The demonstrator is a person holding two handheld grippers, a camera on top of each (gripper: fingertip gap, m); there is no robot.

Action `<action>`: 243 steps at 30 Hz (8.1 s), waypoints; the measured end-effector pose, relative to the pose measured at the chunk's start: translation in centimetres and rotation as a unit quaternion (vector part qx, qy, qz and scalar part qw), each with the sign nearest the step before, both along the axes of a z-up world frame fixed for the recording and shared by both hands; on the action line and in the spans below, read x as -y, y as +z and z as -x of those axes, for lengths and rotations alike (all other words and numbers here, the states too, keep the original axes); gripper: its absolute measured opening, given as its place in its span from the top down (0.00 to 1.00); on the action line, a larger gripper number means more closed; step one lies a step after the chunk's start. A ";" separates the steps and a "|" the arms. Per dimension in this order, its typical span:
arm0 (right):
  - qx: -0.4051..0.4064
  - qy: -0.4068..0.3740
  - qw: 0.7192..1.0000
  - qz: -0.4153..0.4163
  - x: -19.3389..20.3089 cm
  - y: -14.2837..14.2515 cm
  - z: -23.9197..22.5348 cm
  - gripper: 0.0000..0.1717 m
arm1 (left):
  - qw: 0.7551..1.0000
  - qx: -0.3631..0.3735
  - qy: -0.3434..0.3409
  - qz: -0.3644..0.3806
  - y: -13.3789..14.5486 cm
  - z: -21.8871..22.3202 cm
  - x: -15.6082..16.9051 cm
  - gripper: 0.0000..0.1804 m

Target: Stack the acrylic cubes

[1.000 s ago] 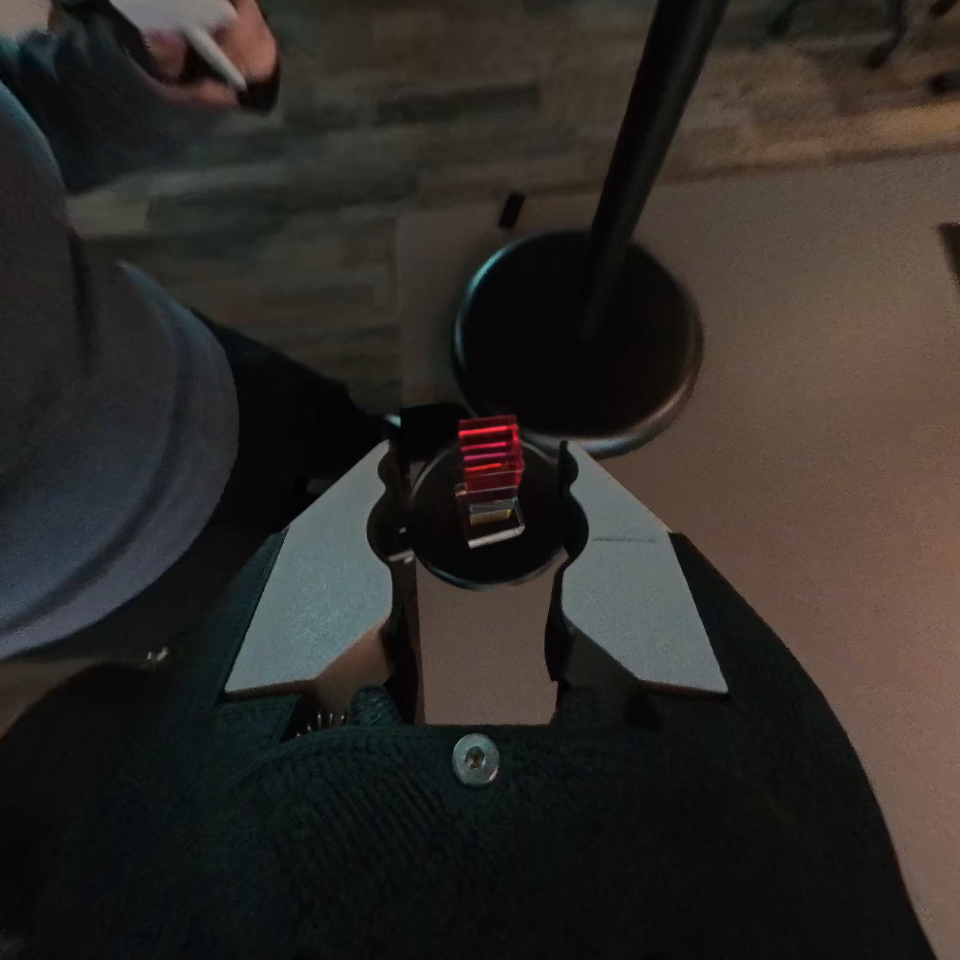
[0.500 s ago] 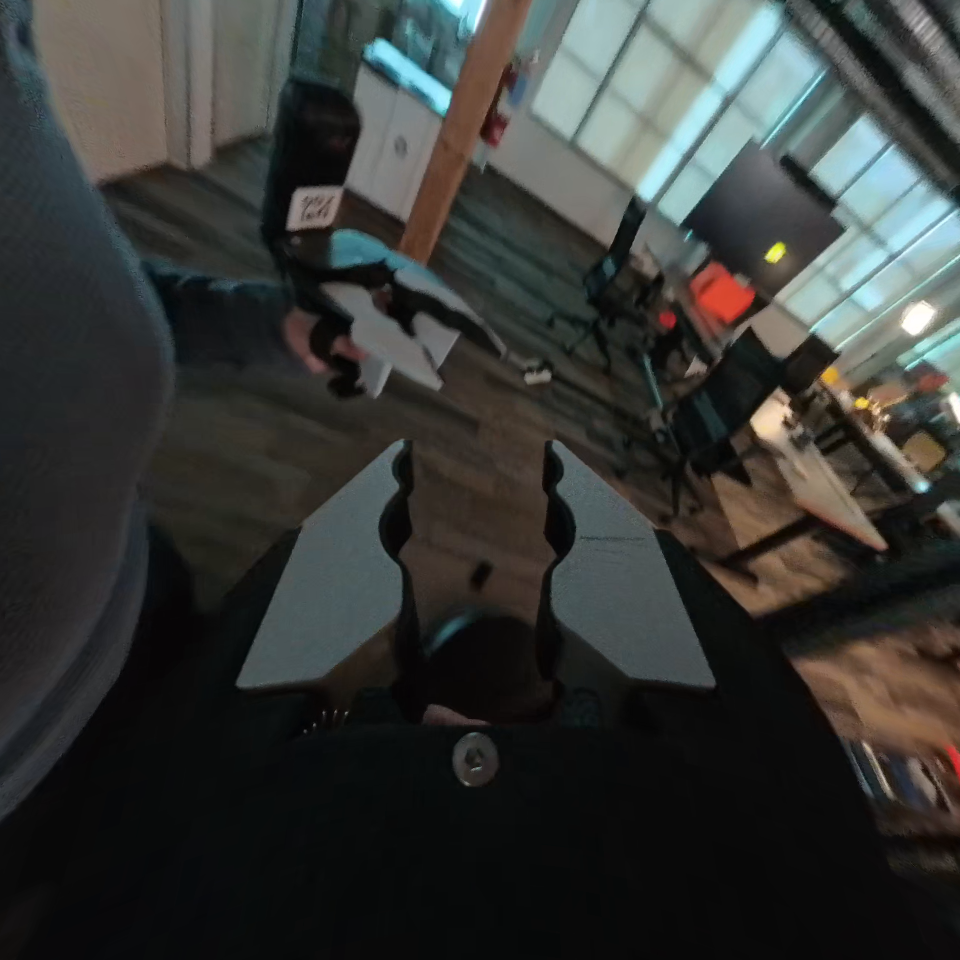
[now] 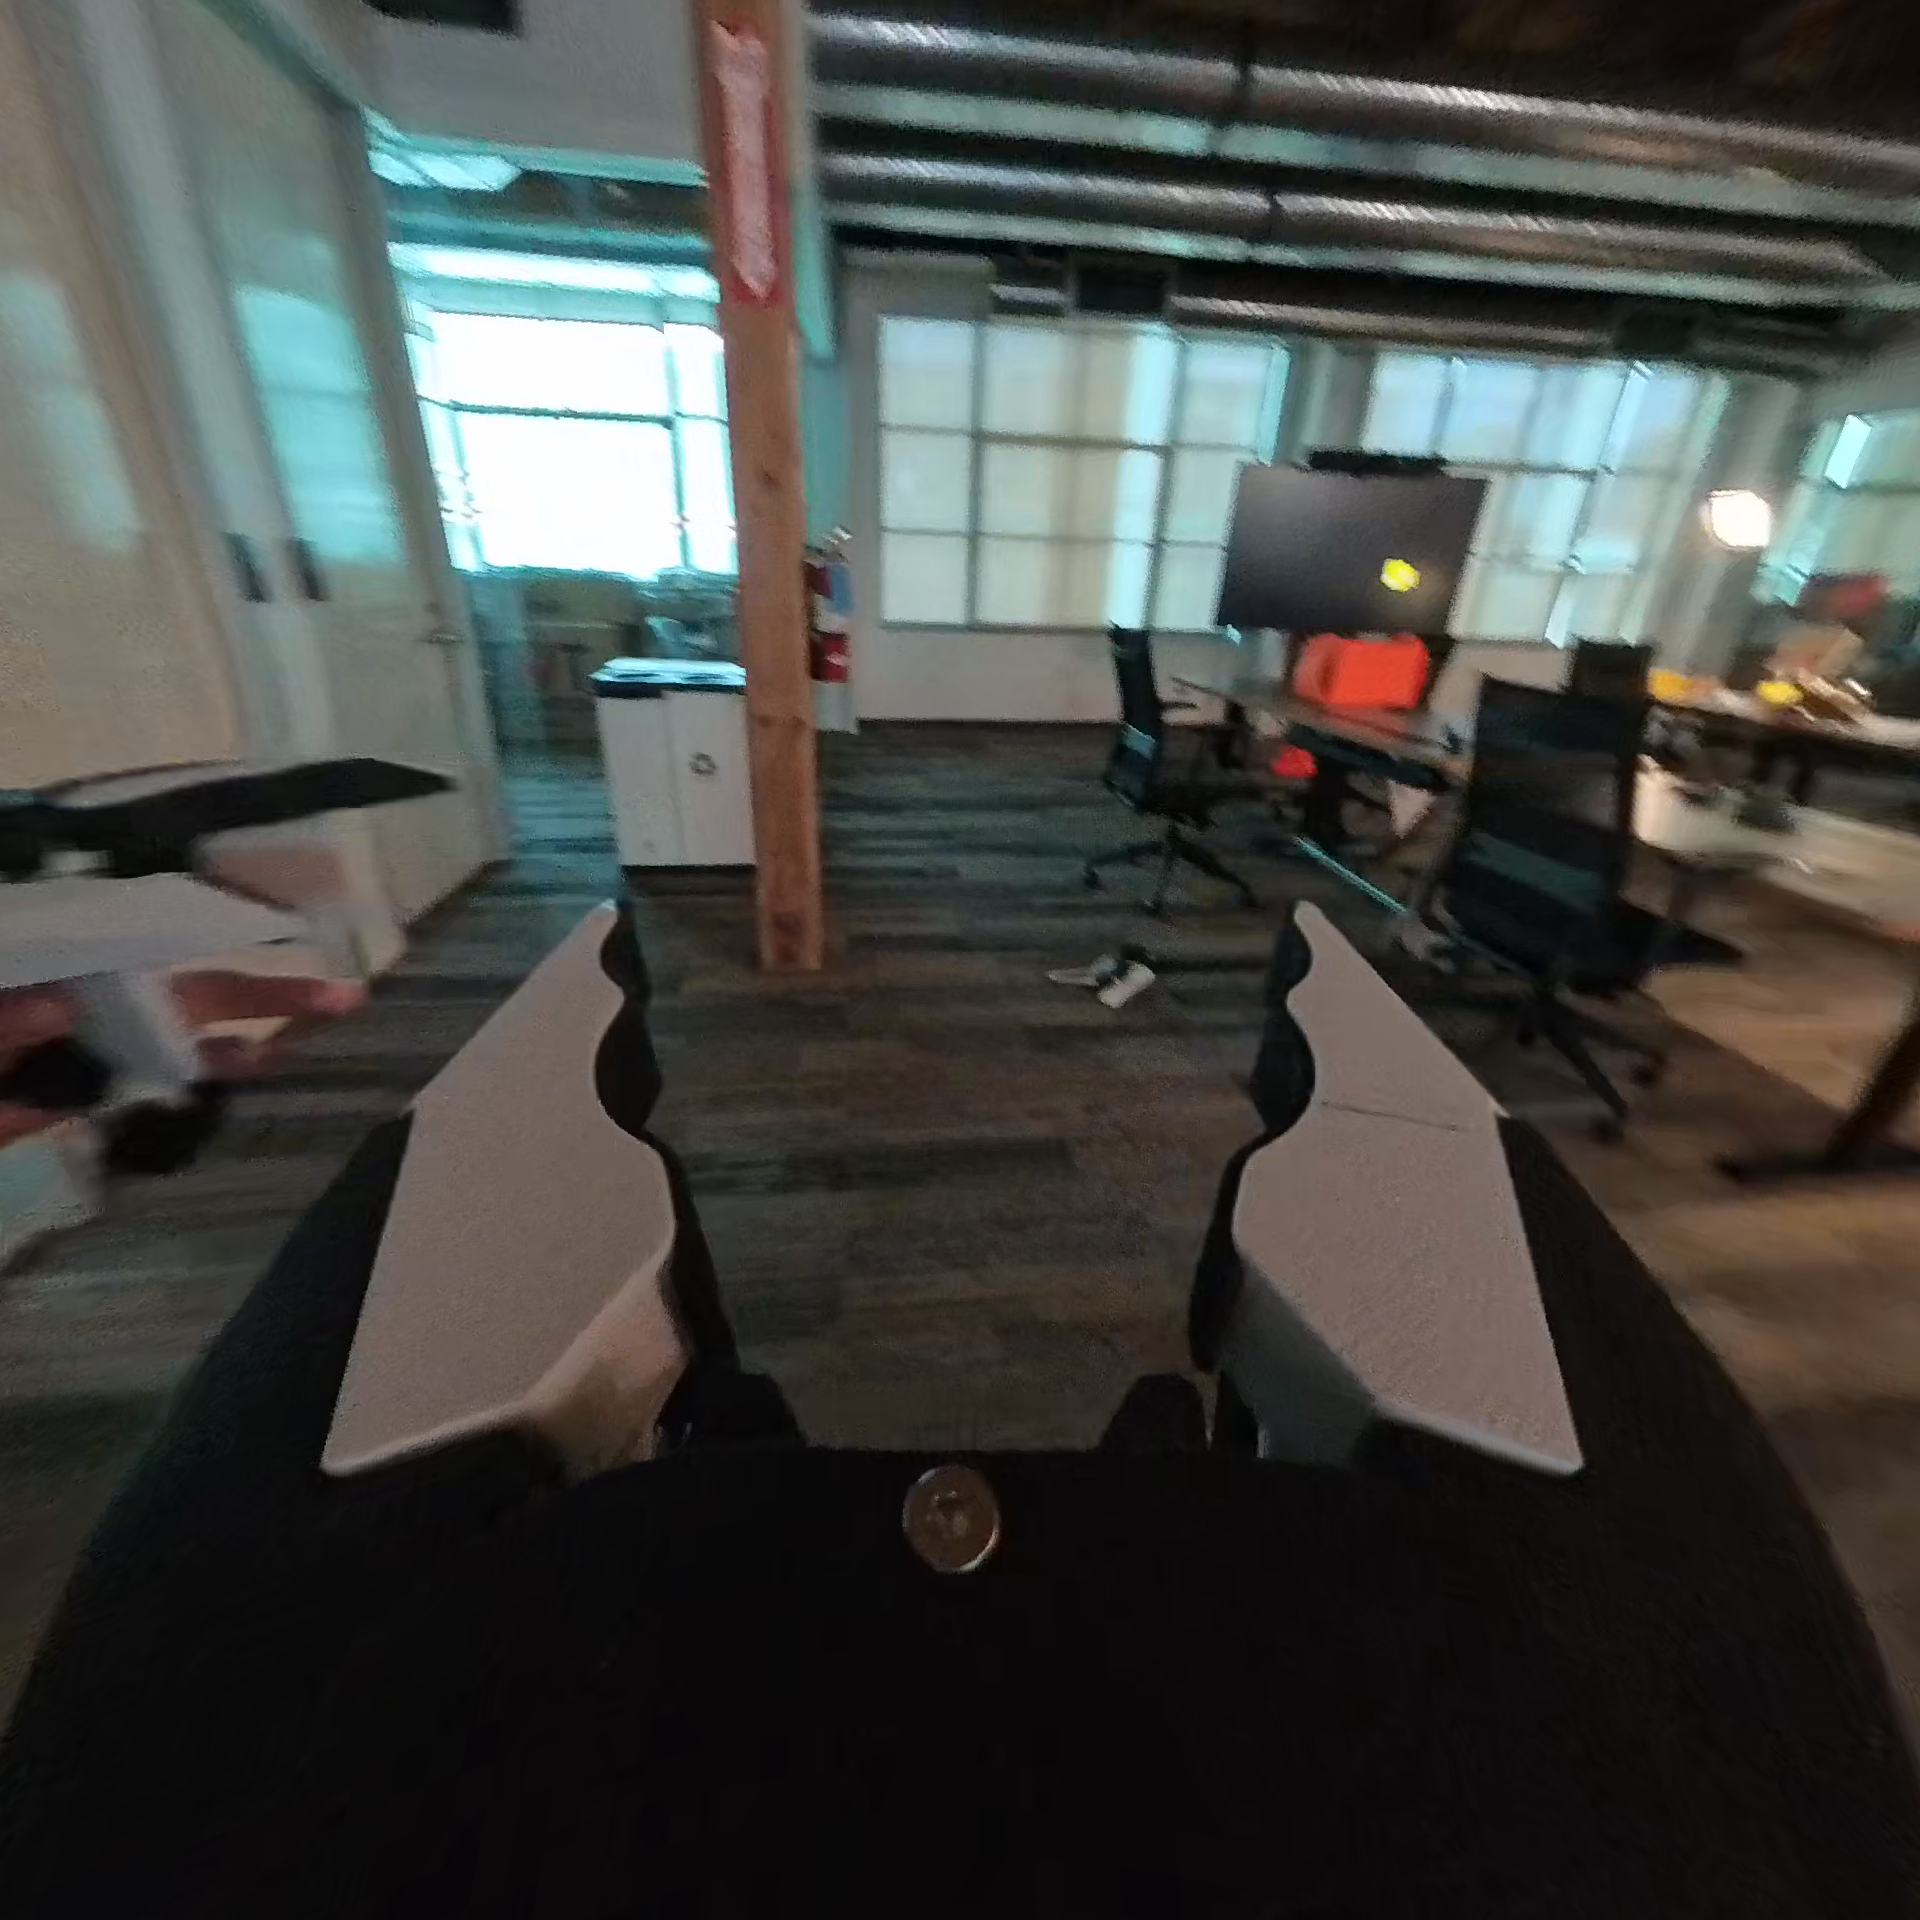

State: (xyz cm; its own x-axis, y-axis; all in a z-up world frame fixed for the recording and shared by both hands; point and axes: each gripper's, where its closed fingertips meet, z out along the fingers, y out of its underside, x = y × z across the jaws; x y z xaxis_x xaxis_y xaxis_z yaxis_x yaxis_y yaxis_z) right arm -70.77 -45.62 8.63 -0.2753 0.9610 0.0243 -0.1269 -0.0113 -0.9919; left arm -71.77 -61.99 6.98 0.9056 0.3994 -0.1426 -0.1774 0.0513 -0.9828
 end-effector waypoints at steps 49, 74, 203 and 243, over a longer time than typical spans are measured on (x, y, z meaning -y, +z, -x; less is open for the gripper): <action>0.157 -0.458 0.875 0.013 -59.0 -18.7 45.3 0.41 | 0.965 0.056 -0.208 0.146 -13.9 63.9 -56.8 0.35; 0.278 -0.539 0.793 0.055 -106.7 -30.9 60.9 0.69 | 0.946 -0.019 -0.300 0.119 -21.0 79.4 -115.6 0.54; -0.250 -0.598 -0.522 0.555 -10.0 -48.7 72.5 0.86 | 0.118 -0.077 -0.990 0.032 -14.8 10.8 -45.7 0.66; 0.134 -0.969 0.134 0.157 23.3 -14.9 -31.6 0.85 | 0.254 -0.021 -0.966 0.041 -3.4 -31.4 -10.8 0.71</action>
State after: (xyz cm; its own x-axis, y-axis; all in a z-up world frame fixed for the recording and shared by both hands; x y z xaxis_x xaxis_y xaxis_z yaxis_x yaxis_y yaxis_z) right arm -39.19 -68.91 -6.29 0.5477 -0.8251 0.1386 -0.1529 -0.2616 -0.9530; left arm -40.38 -51.23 3.63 -0.6039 -0.7901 -0.1052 0.0911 0.0627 -0.9939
